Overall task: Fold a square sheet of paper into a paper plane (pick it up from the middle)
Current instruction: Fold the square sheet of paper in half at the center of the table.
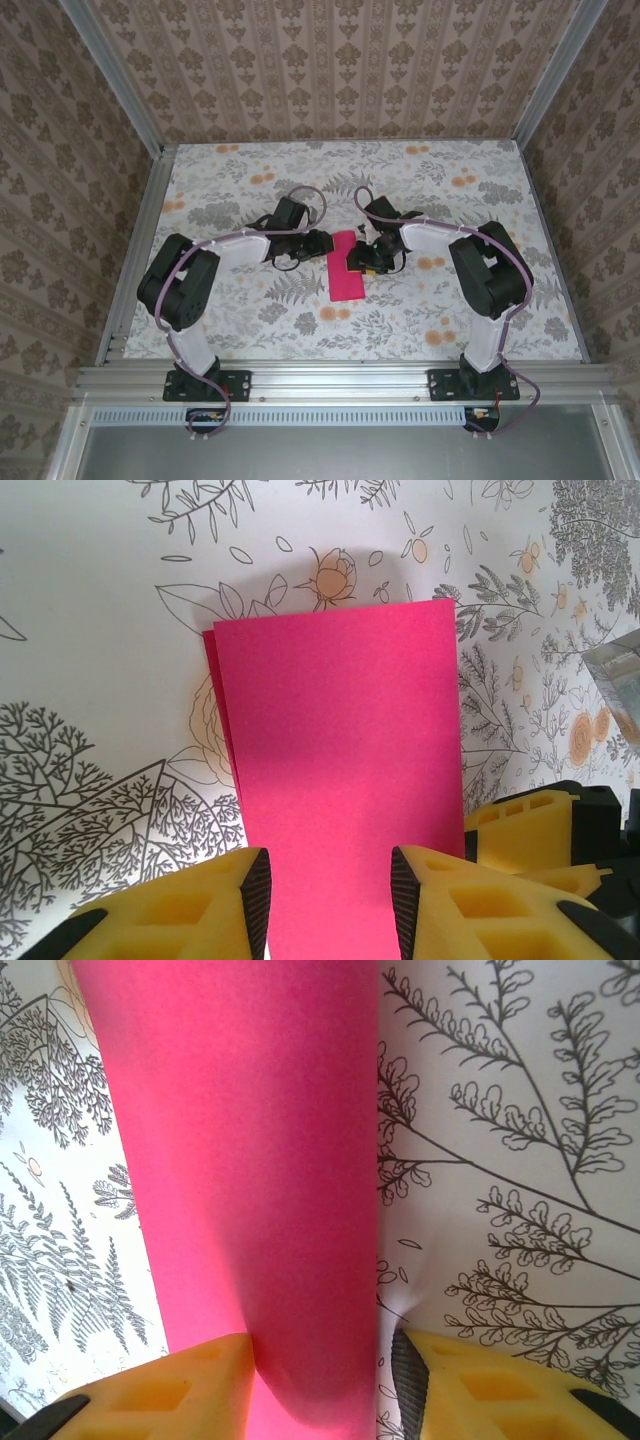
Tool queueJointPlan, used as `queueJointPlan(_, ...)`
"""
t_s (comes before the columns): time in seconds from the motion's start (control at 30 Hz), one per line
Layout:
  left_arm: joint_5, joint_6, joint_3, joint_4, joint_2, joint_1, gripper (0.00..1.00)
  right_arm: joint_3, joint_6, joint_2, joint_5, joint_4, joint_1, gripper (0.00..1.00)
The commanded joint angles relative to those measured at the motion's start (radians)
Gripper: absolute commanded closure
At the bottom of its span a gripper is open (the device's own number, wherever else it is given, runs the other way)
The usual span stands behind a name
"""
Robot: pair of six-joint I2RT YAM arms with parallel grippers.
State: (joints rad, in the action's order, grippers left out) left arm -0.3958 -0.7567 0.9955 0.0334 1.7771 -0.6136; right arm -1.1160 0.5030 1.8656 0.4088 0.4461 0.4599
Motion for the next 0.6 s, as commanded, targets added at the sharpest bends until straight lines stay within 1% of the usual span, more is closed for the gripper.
queueJointPlan(0.0,-0.03,-0.023,-0.014,-0.05,-0.001,-0.001,0.61,0.023,-0.004,0.004,-0.008,-0.006,-0.012,0.55)
queueJointPlan(0.2,-0.033,-0.027,0.005,-0.048,0.028,-0.006,0.63,0.031,-0.018,0.01,-0.019,-0.002,-0.013,0.57)
queueJointPlan(0.57,0.043,-0.027,0.004,-0.016,-0.011,-0.006,0.66,0.025,-0.052,0.032,-0.041,0.021,-0.013,0.61)
